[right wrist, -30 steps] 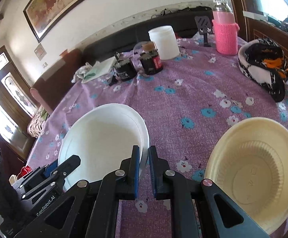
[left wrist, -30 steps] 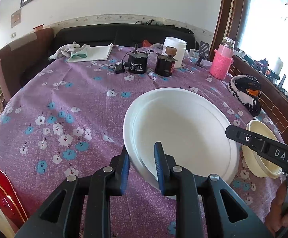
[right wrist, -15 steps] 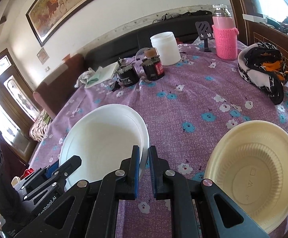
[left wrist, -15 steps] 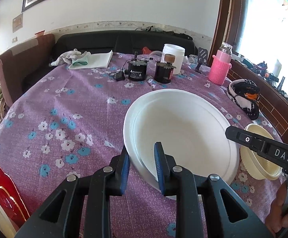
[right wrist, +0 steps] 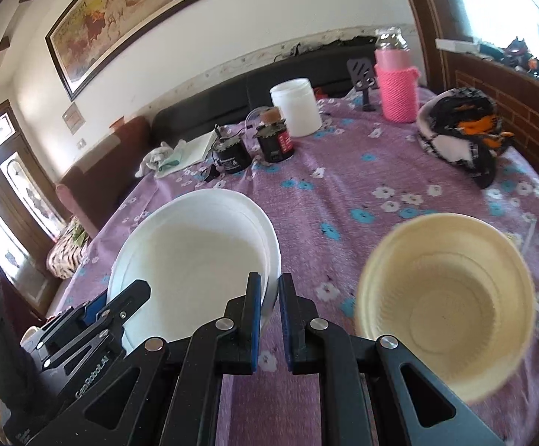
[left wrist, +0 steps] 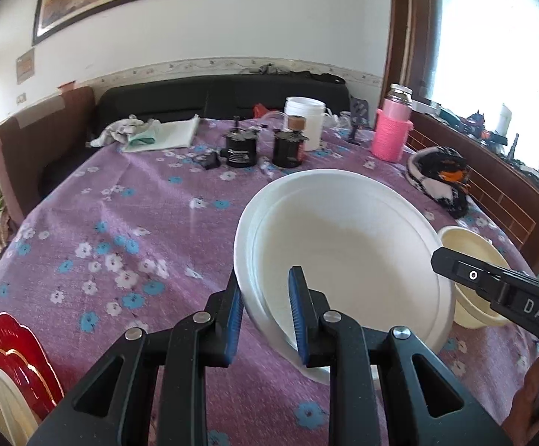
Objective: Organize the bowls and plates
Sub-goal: 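Lift the white basin with the right tool and carry it toward the stack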
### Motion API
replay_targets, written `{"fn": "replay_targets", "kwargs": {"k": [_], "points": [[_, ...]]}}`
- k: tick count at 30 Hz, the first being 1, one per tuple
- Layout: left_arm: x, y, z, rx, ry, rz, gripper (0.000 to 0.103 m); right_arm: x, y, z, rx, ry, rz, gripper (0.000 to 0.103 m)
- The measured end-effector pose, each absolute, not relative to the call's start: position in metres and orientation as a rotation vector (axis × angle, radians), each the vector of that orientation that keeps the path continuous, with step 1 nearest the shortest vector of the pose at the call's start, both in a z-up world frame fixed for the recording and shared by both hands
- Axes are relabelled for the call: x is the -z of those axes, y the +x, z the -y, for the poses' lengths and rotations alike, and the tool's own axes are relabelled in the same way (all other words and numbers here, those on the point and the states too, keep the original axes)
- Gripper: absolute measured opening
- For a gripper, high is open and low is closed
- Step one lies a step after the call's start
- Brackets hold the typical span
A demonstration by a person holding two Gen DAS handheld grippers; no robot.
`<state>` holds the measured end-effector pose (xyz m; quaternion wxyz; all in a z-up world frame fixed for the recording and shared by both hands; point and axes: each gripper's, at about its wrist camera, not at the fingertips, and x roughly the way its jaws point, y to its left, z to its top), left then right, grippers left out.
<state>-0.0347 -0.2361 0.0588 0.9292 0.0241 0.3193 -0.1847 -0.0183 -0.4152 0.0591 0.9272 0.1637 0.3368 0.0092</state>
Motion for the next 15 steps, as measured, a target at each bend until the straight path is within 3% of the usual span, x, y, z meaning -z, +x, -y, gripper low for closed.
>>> {"fn": "replay_targets", "kwargs": {"k": [15], "points": [[-0.074,-0.085,0.227,0.415,0.11,-0.641,0.021,-0.075,-0.078,0.413,-0.016,0.388,-0.676,0.011]]}}
